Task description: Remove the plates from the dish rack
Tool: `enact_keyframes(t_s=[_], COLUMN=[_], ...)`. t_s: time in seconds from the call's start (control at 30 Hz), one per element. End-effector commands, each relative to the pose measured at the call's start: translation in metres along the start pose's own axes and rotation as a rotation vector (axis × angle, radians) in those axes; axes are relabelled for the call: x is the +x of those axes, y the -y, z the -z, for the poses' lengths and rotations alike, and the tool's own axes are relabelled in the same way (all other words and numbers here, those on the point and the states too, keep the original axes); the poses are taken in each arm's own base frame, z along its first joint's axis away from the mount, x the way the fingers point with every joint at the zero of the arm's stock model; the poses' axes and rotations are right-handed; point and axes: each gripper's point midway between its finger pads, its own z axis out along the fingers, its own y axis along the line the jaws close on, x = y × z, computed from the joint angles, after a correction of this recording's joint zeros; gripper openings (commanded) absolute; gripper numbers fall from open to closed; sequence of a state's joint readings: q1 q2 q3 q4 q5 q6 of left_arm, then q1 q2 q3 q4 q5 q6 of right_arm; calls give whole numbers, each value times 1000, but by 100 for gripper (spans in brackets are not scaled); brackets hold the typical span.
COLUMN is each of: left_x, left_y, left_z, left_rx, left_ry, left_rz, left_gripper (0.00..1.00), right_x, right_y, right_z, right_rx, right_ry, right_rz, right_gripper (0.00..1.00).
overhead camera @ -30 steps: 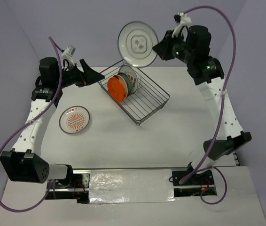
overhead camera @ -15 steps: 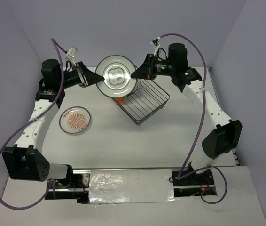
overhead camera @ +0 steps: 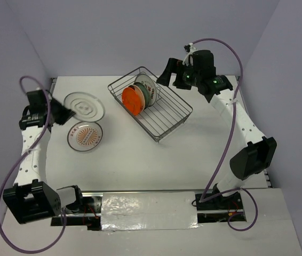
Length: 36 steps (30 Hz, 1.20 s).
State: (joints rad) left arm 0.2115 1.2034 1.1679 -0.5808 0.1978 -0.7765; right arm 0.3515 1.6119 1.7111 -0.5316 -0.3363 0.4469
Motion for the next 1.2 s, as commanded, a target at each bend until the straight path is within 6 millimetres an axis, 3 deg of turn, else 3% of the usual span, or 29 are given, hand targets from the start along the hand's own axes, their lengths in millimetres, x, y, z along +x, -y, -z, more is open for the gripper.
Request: enact_keyframes(t_s=[0.0,0.17,0.23,0.47,0.57,0.6,0.63,0.67,0.7,0.73,0.77,0.83,0.9,0.93,1.03,1.17], left_x=[13,34,41,68,81,85,88,91,94,94,88,94,84,88,73,63], left_y=[-102,-127,-131,-155,-171,-177,-181,-183,-187,-190,-187,-193,-185,-184,-167,-128], left_z=[6,-8,-14,-30,-34,-37,-36,-34,-34,-32,-32,-24,-17,-9,7,17], left_rx=[-330,-351,-332,-329,-390,-419,-440,-460,-482,-502,-503,-565,-579,-599,-591,-458], left_ry=[47,-15,-17,-44,-93,-116,-130,-152,-174,-183,-183,-244,-250,-283,-241,-205], left_rz=[241,293,292,283,287,288,292,289,289,271,259,237,201,185,111,-25], left_gripper=[0,1,10,29,49,71,80,87,99,99,100,99,99,99,100,100], right_x=[-10,-3,-5,-10,-11,-5,-3,-18,-22,-5,-20,-15,-14,-12,-5,8], right_y=[25,32,31,41,45,54,61,57,67,87,83,101,110,111,108,90], right_z=[20,15,11,-27,-47,-61,-67,-69,-75,-92,-94,-110,-118,-122,-137,-147], right_rx=[169,175,160,143,127,137,164,184,236,278,291,356,389,391,361,345], right_ry=[43,26,25,-19,-37,-61,-80,-47,-48,-120,-89,-101,-98,-104,-121,-100], right_rz=[81,110,155,228,235,241,258,281,297,309,329,358,383,403,415,459], right_gripper=[100,100,100,100,100,100,100,100,100,100,100,100,99,97,88,80])
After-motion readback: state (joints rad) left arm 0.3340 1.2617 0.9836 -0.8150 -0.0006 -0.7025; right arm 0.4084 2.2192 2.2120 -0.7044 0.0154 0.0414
